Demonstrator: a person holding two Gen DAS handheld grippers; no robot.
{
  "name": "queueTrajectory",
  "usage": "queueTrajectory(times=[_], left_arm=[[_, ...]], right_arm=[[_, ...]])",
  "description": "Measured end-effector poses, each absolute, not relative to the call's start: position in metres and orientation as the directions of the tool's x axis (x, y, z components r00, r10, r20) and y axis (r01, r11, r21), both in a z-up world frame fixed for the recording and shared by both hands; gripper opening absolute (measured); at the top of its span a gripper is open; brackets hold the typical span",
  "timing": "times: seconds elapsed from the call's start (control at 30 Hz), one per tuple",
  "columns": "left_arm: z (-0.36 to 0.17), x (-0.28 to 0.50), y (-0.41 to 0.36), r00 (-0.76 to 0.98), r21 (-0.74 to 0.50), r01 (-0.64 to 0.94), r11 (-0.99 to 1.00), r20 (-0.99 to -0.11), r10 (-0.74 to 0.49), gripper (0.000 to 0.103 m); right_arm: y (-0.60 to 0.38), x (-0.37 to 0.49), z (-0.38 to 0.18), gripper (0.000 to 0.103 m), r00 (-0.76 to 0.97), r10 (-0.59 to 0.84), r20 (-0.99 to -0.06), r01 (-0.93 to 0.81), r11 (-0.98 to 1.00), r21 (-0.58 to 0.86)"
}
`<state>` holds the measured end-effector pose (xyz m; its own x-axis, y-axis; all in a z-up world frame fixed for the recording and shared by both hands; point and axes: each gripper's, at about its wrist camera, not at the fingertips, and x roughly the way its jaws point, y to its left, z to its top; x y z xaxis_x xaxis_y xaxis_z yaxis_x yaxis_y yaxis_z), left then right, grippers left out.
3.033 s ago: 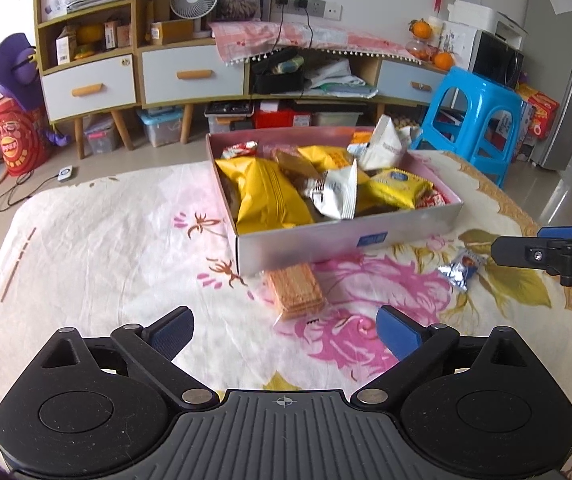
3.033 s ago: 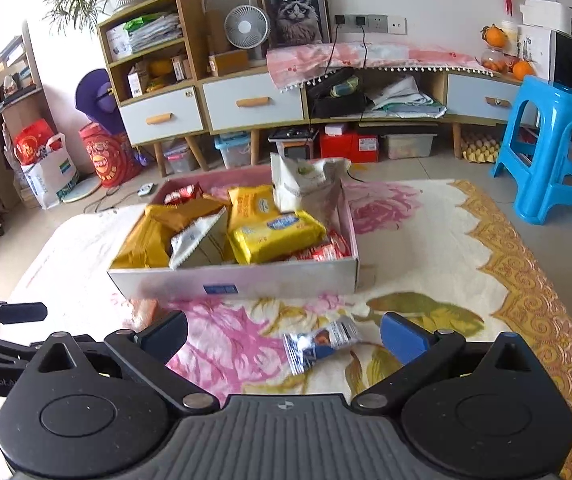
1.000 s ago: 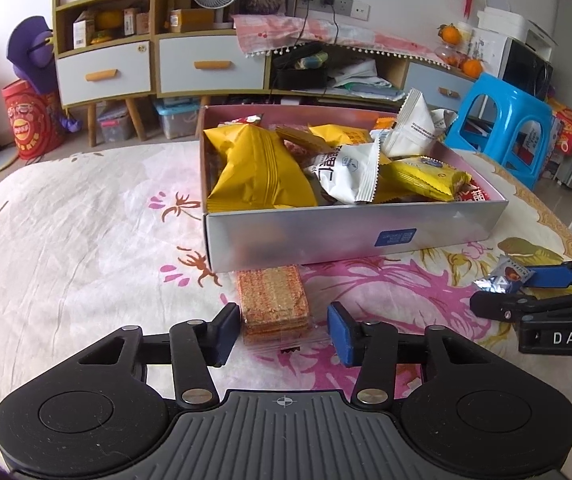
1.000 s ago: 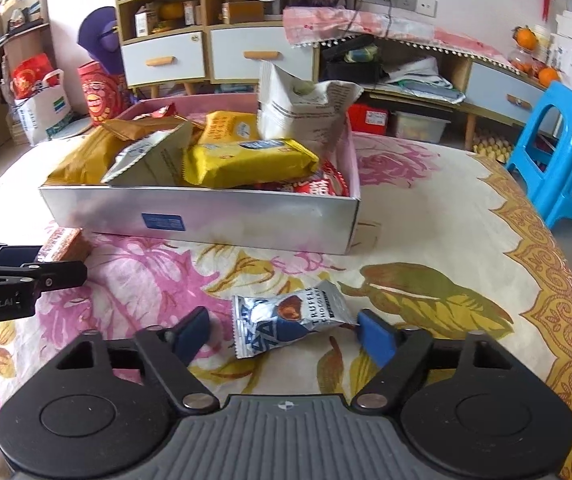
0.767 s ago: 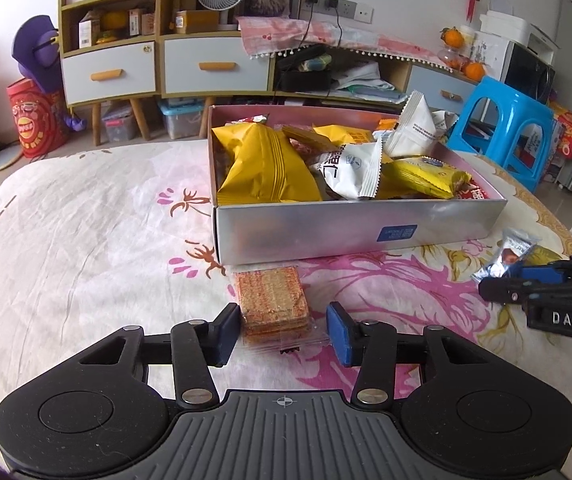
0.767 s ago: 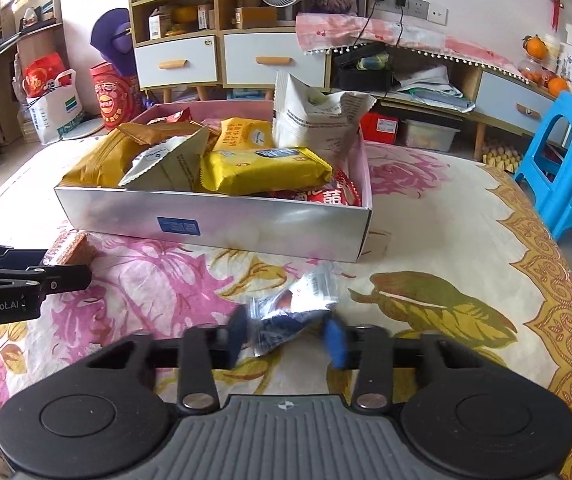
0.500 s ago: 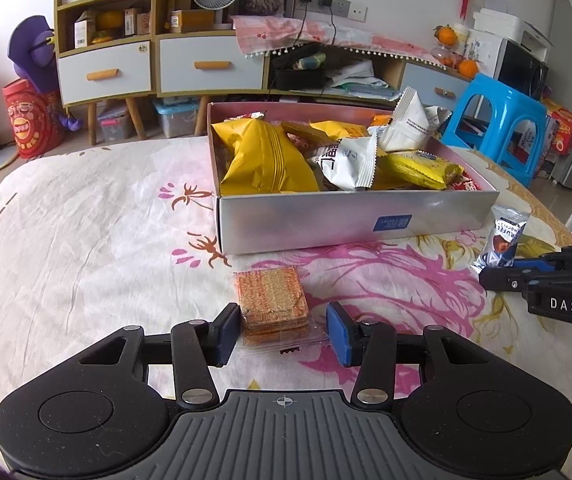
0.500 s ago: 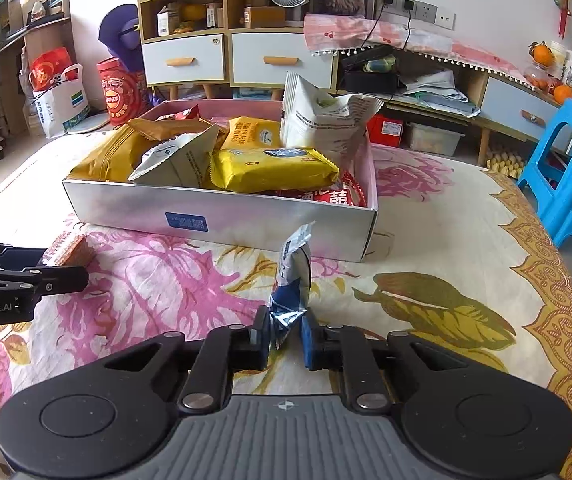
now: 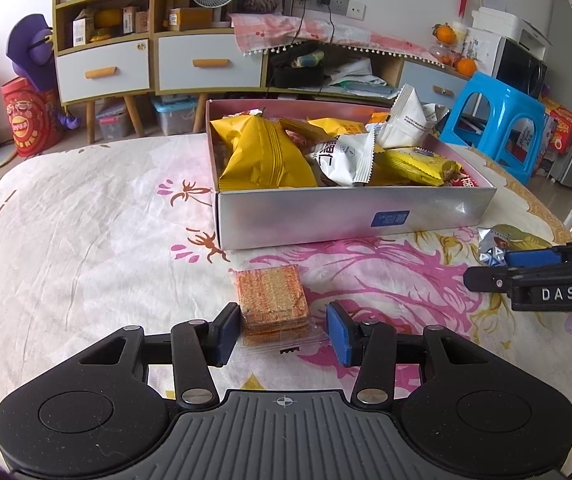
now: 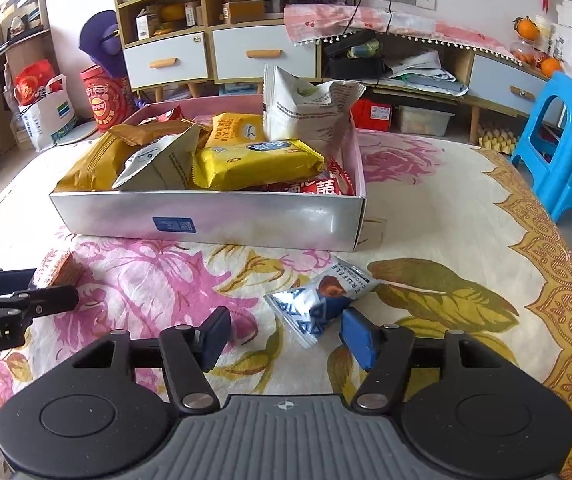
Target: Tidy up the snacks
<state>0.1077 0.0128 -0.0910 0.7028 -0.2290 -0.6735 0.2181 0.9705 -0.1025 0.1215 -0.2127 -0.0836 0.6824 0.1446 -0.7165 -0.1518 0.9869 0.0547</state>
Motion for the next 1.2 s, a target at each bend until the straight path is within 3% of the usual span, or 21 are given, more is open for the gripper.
queueTrajectory(times=[0.27,0.33,0.4,0.73,0.77,0.83,1.2], left_arm=[[-0.091,0.108,0.012,0.703,-0.1,0.219,0.971,-0.674,-0.228,0.044],[-0.091,0.108,0.012,0.703,-0.1,0.22,0.97,-0.674,-0.228,0.044],[-0.091,0.108,0.012,0.703,-0.1,0.219,0.97,-0.674,-0.228,0.044],[-0.088,0.109,0.012,0.685,-0.113,0.226,0.967,-0.687,-0.241,0.044],[-0.087,0.108,0.012,0.682,-0.117,0.227,0.967,-0.69,-0.243,0.044],[-0.083,0.108,0.013,0.677,-0.121,0.232,0.965,-0.692,-0.25,0.034],[-0.076,0.106,0.011,0.662,-0.127,0.247,0.961,-0.702,-0.263,0.034]], right_arm=[[-0.223,0.127,-0.082,0.053,0.682,0.149,-0.716,-0.067,0.988,0.141],[-0.226,0.128,-0.081,0.048,0.684,0.139,-0.716,-0.051,0.988,0.144],[-0.228,0.128,-0.081,0.034,0.685,0.121,-0.718,-0.04,0.991,0.128],[-0.229,0.124,-0.072,0.009,0.697,0.13,-0.705,-0.074,0.991,0.111],[-0.228,0.124,-0.07,0.0,0.697,0.142,-0.703,-0.08,0.989,0.12],[-0.226,0.122,-0.066,0.0,0.694,0.161,-0.702,-0.095,0.987,0.133],[-0.218,0.117,-0.052,0.0,0.695,0.184,-0.695,-0.118,0.983,0.142]])
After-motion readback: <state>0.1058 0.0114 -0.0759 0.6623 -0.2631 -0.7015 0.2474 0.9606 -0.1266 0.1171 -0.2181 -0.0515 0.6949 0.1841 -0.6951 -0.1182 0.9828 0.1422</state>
